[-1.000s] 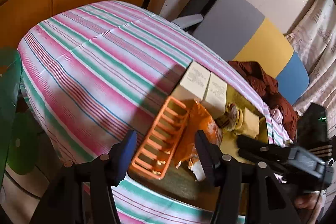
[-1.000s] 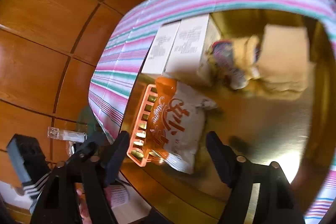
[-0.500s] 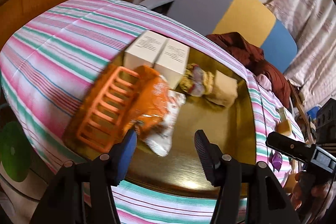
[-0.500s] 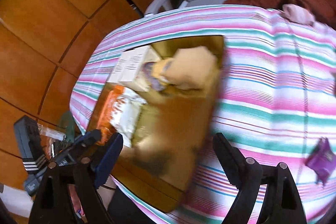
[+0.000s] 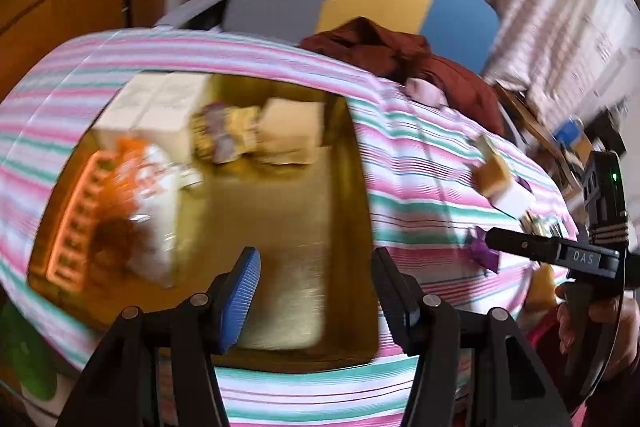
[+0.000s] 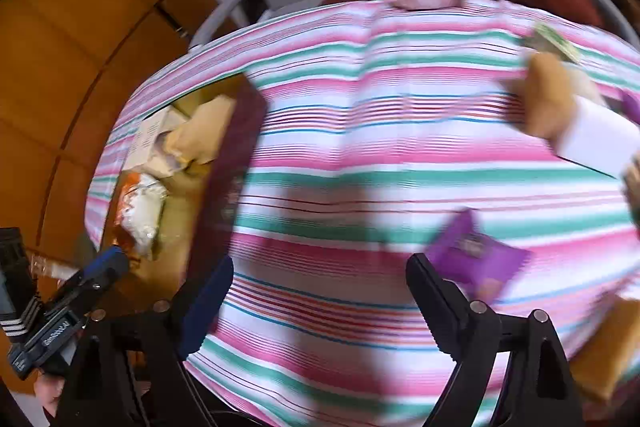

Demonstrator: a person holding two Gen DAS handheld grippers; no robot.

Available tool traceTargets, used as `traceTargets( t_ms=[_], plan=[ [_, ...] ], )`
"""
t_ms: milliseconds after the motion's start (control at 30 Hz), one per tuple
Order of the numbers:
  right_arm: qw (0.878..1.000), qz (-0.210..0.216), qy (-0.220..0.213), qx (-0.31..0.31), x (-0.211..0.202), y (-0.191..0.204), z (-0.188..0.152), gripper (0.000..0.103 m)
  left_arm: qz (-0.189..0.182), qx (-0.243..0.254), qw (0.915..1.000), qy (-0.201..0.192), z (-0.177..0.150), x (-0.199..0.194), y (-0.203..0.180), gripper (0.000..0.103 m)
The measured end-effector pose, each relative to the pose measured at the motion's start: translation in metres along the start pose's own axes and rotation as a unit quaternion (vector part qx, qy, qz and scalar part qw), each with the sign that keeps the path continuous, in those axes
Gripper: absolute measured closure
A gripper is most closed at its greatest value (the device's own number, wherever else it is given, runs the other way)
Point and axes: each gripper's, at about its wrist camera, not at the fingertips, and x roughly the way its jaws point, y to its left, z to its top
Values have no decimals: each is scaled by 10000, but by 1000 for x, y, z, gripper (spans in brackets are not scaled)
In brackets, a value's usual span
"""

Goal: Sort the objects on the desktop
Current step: 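Grasp the tan sponge with the right tool and lift it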

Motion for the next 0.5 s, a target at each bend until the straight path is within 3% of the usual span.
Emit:
traceTargets(
  t_ms=[267,500],
  plan=[
    [9890,-1301,201,671,-54,-95,-3,7,-389,929,9946,266,1,26,-73,45],
    [9745,-1604,645,1432,-72,-156,-12,3,-735,1468,9845,616,-9,49,-121,45]
  ],
)
